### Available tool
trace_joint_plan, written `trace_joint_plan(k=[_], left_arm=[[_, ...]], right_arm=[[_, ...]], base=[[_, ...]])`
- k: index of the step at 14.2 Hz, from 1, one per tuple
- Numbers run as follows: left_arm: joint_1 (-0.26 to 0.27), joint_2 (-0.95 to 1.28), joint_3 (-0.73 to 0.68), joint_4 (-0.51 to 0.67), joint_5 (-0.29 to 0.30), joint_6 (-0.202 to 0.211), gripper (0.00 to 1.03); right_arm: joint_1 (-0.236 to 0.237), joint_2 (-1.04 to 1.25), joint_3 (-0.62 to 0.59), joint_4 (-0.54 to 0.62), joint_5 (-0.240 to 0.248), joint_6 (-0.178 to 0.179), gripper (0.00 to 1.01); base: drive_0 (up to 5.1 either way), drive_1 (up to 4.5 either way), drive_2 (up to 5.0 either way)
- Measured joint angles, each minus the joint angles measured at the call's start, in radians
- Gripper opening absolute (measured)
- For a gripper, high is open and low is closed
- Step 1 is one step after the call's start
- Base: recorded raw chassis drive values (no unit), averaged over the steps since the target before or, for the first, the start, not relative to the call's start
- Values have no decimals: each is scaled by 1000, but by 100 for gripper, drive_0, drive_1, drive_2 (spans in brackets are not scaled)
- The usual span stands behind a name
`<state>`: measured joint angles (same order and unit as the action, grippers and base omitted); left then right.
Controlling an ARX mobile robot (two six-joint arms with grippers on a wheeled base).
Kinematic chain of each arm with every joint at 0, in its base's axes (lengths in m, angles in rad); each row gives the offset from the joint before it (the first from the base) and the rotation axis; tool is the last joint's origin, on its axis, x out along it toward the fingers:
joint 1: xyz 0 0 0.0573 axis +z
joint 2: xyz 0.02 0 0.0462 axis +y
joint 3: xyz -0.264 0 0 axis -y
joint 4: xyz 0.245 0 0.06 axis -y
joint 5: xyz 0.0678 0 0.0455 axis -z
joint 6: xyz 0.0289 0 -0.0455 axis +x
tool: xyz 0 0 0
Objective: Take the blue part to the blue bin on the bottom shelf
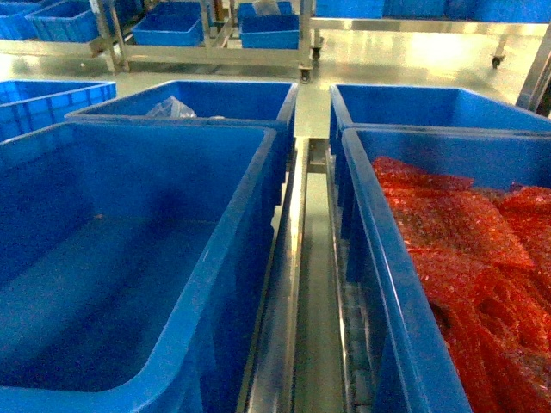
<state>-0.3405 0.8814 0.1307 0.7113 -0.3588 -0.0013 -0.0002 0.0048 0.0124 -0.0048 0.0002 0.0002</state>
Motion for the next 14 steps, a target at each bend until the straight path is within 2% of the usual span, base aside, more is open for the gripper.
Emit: trace_joint_plan(k=[1, 14], left_arm=[[0, 0, 0, 0, 0, 0, 44], [0, 0, 0, 0, 0, 0, 44]], right_arm=[[0, 0, 0, 0, 0, 0, 98], [0, 0, 0, 0, 0, 0, 98]], base=[[5, 414, -404], [0, 0, 0]])
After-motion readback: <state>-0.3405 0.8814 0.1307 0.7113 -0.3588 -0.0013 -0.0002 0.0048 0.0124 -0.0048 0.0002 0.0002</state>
